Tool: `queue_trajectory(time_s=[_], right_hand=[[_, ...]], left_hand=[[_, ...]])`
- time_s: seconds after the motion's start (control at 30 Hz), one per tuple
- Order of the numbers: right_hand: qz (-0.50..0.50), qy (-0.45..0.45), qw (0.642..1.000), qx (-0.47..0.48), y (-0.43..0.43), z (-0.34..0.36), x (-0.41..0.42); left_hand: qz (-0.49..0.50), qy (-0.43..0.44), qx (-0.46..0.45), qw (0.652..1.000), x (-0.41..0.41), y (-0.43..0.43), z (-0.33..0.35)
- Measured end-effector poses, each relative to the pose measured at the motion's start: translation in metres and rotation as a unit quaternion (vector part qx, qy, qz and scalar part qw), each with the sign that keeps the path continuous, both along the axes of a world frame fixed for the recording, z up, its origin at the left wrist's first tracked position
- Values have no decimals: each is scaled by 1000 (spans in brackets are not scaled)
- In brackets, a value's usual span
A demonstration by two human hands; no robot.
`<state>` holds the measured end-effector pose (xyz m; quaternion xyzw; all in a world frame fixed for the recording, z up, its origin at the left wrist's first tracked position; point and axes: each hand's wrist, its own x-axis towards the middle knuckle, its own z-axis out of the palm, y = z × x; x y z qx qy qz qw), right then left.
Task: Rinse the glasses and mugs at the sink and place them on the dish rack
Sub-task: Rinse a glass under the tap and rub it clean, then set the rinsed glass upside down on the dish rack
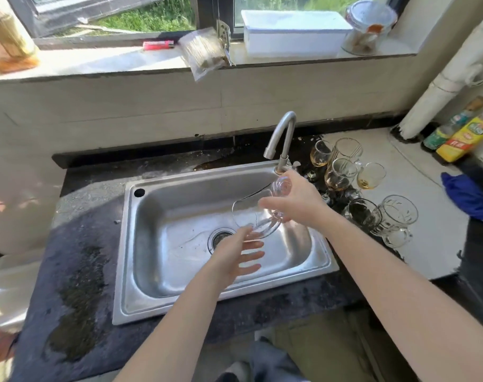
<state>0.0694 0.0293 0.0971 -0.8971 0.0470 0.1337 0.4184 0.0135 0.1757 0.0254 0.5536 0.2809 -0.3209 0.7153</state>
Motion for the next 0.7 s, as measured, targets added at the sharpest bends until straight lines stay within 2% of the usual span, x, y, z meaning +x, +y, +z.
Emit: queue_trajectory(time_s=[0.03,0.1,0.2,0.27,0.4,0.5,0.6,0.7], right_hand=[[-3,-6,1000,-17,1,-1,-4],[-6,-28,993,-114,5,-15,-15],[-85,0,994,-68,7,-27,-32],[-82,-20,990,-112,4,-29,-40],[-53,-25,994,-94,-20,-10,-65],[-15,-1,999,-34,-56,24,-97],[-6,-14,1000,-27,-93,58,-137],[-41,-24,999,-18,-136,78,-182]], left_hand=[[-34,-15,51,998,-1,8,3],[-95,-65,156,981,-3,20,7],[-165,-173,269,933,-2,33,3],[-199,-215,294,910,-2,35,6],[-277,-284,209,894,3,25,19],[-381,-314,97,864,6,1,36],[-521,-322,92,785,-3,-48,53],[-597,-345,92,718,-27,-117,56]])
